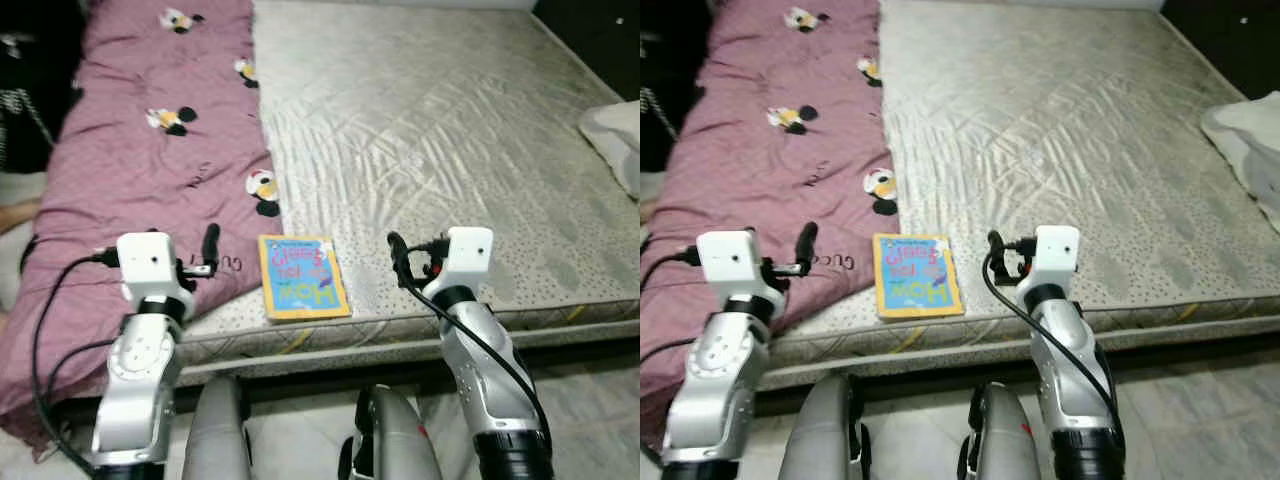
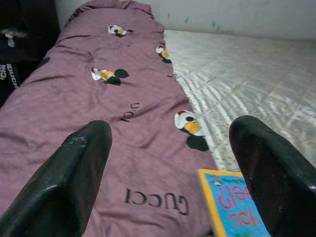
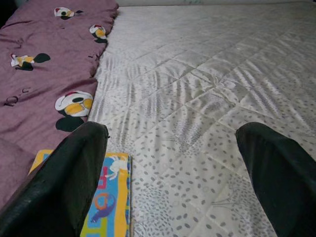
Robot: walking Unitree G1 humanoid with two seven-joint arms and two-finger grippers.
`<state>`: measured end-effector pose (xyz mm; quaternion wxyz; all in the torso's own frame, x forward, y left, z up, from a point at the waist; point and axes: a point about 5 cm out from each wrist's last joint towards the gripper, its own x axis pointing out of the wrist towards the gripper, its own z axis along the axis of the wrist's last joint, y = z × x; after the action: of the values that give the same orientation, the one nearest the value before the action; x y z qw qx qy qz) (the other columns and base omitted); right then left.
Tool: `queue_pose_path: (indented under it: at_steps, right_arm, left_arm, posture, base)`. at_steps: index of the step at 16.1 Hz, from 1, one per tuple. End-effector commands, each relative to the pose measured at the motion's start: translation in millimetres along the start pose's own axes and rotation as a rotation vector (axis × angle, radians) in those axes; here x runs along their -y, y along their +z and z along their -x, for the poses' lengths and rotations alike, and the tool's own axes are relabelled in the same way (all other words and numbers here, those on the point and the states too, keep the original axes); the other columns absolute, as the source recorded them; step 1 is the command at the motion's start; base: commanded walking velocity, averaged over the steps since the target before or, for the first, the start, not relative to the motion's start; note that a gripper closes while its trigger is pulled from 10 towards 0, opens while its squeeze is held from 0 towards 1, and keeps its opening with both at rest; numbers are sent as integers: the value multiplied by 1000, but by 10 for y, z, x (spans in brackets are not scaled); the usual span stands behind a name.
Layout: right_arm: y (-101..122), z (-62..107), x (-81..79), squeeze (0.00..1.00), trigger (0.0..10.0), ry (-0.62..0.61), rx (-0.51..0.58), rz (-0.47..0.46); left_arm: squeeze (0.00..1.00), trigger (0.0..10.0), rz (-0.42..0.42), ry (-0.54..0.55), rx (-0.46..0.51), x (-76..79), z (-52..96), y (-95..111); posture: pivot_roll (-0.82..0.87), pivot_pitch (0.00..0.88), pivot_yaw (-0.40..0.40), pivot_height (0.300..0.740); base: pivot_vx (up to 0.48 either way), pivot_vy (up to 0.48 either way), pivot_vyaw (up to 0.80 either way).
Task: Clean up the room
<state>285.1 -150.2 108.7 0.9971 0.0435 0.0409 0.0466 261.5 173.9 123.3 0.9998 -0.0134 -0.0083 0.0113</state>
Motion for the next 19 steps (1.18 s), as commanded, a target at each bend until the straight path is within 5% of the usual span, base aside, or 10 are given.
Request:
queue_pose_path:
  at_steps: [1,10,15,19]
  right_arm:
    - [-11,13,50,0,10000,-13,-4,-2]
    - [-14,9,58,0,10000,-23,-5,-7]
    - [-13,14,97,0,10000,-37,-11,7]
    - [-10,21,128,0,10000,-50,-12,14]
  left_arm:
    - [0,10000,11,-4,-25,29,-16,-29]
    - [0,10000,133,67,-80,-10,-151,-69]
    - [0,10000,181,103,-83,-72,-347,-25]
    - [0,10000,182,111,-84,-102,-364,-32]
  posture:
    - [22,126,-89,632]
    - [17,126,-90,534]
    - [4,131,-96,529]
    - [-1,140,-96,529]
  base:
    - [0,0,0]
    - [0,0,0]
    - [0,0,0]
    - [0,0,0]
